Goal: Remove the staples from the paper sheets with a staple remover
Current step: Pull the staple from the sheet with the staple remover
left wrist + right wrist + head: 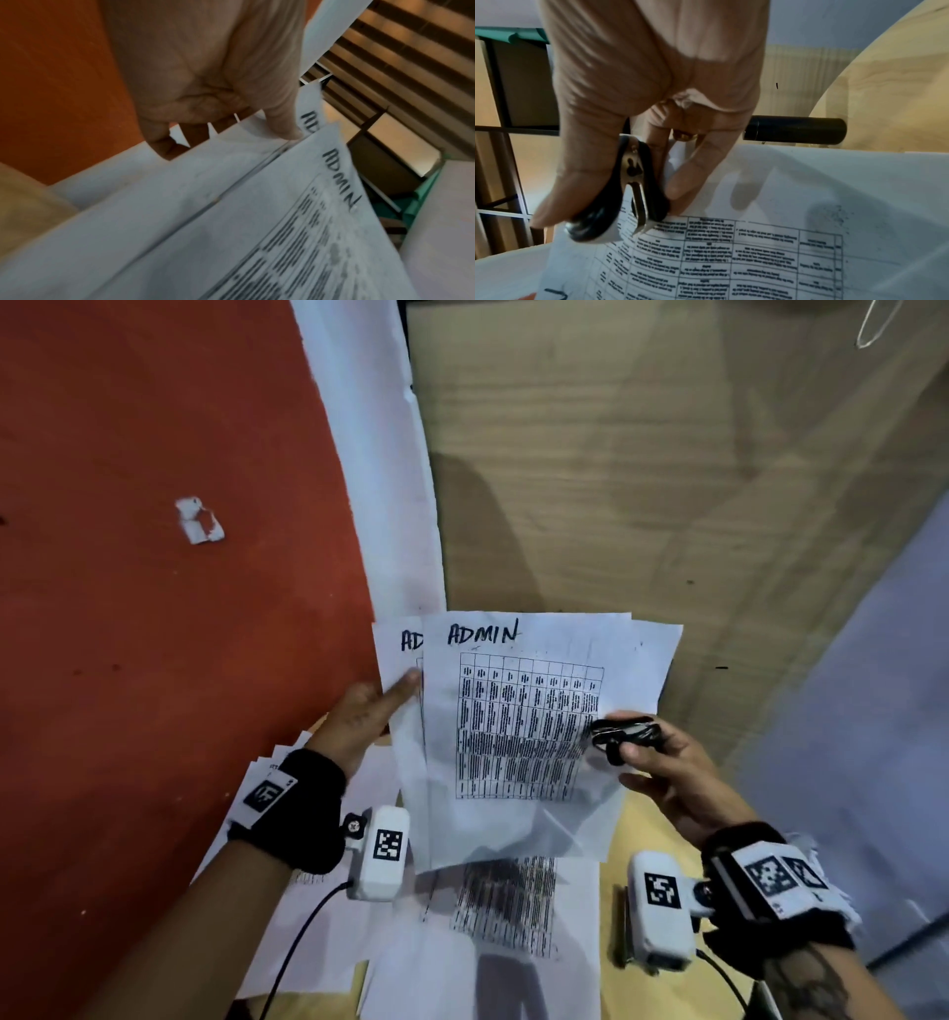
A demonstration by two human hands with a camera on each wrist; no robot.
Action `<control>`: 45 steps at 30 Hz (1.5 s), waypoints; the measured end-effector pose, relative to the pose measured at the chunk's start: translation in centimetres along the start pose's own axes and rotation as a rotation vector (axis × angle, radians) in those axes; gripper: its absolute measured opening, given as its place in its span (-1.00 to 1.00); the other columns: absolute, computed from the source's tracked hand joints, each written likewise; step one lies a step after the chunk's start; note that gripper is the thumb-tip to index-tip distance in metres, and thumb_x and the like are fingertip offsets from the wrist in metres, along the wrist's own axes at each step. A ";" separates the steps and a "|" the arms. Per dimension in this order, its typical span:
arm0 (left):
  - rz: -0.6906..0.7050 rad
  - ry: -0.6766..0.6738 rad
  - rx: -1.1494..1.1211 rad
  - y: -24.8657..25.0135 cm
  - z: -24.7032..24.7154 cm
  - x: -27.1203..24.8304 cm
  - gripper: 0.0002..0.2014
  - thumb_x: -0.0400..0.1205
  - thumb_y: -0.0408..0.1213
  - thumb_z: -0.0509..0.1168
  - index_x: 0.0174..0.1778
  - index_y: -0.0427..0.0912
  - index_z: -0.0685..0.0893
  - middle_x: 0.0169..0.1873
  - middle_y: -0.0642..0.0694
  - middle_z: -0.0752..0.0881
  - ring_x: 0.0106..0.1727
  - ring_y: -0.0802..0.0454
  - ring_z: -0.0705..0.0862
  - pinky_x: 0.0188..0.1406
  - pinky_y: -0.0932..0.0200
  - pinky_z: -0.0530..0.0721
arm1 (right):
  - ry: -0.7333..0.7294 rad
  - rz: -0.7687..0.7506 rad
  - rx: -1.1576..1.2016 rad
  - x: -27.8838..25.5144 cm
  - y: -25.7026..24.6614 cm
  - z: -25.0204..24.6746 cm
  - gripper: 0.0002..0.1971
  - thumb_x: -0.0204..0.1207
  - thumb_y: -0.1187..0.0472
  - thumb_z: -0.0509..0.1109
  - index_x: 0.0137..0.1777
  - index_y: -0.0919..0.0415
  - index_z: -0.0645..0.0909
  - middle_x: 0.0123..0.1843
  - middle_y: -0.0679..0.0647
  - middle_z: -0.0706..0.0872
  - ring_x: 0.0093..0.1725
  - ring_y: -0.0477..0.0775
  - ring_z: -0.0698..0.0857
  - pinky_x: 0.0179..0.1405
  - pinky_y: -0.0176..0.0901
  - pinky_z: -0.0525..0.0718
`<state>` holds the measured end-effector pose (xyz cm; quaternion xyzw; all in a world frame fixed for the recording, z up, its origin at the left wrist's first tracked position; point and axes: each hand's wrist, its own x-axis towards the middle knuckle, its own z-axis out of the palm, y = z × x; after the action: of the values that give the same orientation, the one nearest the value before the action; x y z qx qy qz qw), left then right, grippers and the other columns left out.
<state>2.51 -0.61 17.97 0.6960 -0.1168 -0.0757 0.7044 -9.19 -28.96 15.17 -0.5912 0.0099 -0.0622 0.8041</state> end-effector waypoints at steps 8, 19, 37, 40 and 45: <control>0.277 -0.047 -0.044 4.9 2.4 -0.7 -0.60 0.26 -0.51 0.50 0.04 -0.40 0.70 -0.09 -0.05 0.82 -0.11 0.01 0.81 -0.16 0.21 0.75 | -0.019 -0.040 -0.027 -1.6 -0.5 -0.4 -0.32 -0.33 -0.08 0.78 -0.08 -0.03 0.78 -0.07 0.07 0.81 -0.08 0.13 0.65 -0.58 -0.45 0.41; 0.295 -0.066 -0.011 7.3 4.3 -2.3 -0.82 0.44 -0.48 0.44 -0.04 -0.35 0.75 -0.16 -0.07 0.84 -0.12 0.03 0.81 -0.07 0.21 0.75 | -0.017 -0.104 -0.033 -2.6 -1.3 -0.7 -0.34 -0.30 -0.06 0.78 -0.07 -0.02 0.78 -0.08 0.04 0.81 -0.29 -0.11 0.65 -0.59 -0.46 0.39; 0.383 -0.124 0.149 10.1 4.0 -4.7 -0.82 0.54 -0.44 0.42 0.01 -0.45 0.72 0.05 -0.34 0.77 0.01 -0.03 0.70 0.12 0.13 0.63 | 0.185 -0.960 -0.712 -3.4 -7.5 8.6 -0.54 0.26 0.15 0.61 0.17 0.08 0.64 0.17 0.10 0.69 0.15 -0.09 0.68 0.04 -0.28 0.69; 0.393 -0.136 0.158 10.6 4.0 -5.0 -0.62 0.43 -0.28 0.50 -0.03 -0.55 0.68 0.02 -0.51 0.72 -0.06 -0.05 0.63 0.02 -0.01 0.56 | 0.045 -1.090 -0.945 -2.3 -8.3 11.6 -0.58 0.32 0.25 0.59 0.20 0.27 0.67 0.19 0.11 0.70 0.16 -0.04 0.68 0.04 -0.05 0.74; 0.390 -0.151 0.164 11.6 3.8 -5.7 -0.42 0.30 -0.07 0.50 -0.04 -0.57 0.65 -0.15 -0.31 0.67 -0.09 -0.06 0.60 -0.05 -0.02 0.48 | -0.033 -1.120 -0.989 -1.6 -9.2 12.7 -0.60 0.33 0.31 0.57 0.19 0.32 0.68 0.20 0.12 0.71 0.15 -0.08 0.68 0.05 -0.14 0.71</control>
<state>-4.67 -2.47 29.23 0.7075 -0.3072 0.0196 0.6362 -10.49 -19.45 27.68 -0.8012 -0.2779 -0.4420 0.2923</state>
